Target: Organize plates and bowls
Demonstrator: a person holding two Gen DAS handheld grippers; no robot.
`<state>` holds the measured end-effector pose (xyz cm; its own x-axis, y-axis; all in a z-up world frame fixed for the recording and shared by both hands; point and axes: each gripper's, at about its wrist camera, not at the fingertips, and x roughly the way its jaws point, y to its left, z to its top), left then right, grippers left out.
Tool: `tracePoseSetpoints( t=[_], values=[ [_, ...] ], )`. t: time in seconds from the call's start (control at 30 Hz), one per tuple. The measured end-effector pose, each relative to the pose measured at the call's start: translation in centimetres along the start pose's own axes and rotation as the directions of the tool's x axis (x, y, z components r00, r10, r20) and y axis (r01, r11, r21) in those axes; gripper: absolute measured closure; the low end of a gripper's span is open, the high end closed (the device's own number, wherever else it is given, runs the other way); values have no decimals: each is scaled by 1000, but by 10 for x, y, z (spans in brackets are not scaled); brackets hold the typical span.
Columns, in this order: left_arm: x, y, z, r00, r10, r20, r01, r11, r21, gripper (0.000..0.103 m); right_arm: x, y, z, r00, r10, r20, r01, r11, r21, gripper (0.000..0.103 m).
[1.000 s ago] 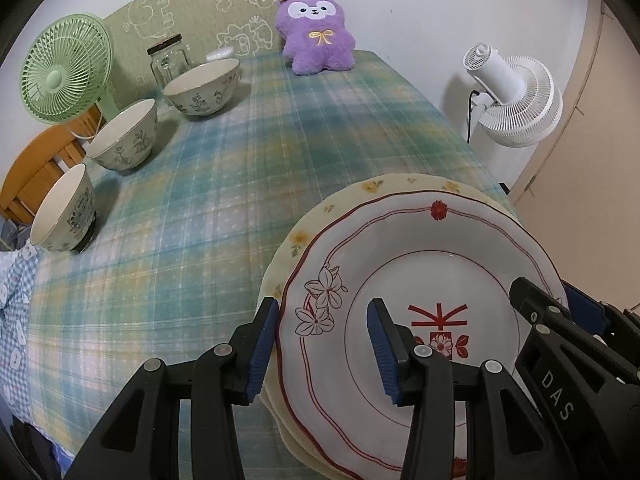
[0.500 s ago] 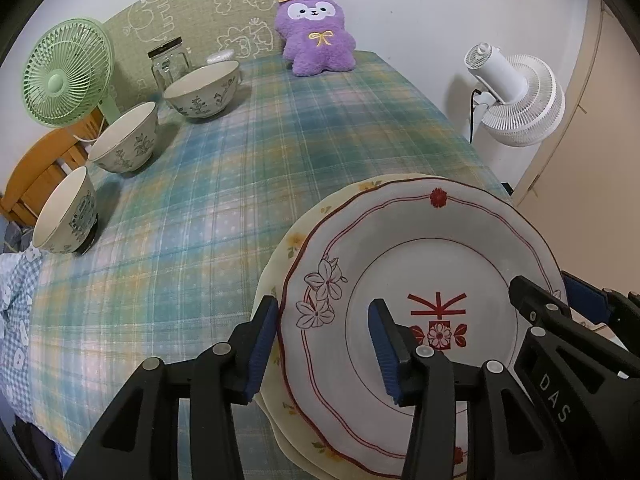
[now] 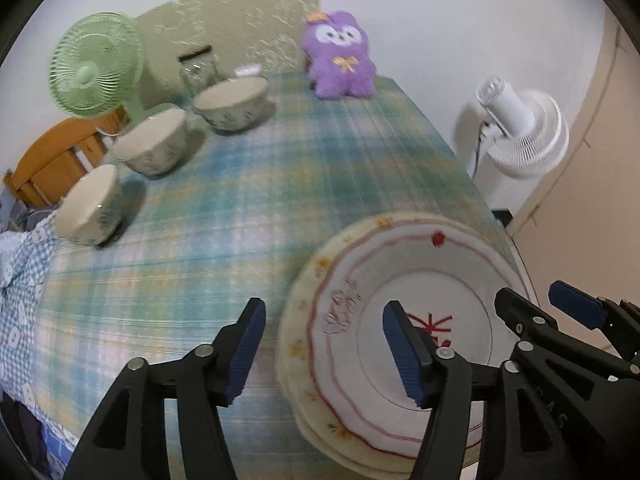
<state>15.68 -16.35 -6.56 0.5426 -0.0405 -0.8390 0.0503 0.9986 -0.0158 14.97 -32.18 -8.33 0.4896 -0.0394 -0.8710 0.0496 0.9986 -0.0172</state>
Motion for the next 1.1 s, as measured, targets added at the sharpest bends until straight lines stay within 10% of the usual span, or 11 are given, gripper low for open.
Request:
tracePoseSetpoints(
  t=[0.2,1.1],
  values=[
    [-33,27,13,998,26,57,-22,998,-67,24,-26,14,16,999,35,27,-35,999,-6,42],
    [-50,198,62,992,59,108,-56,998,-30,24,-70,195,61,991,68,114,-73,997,39,42]
  ],
)
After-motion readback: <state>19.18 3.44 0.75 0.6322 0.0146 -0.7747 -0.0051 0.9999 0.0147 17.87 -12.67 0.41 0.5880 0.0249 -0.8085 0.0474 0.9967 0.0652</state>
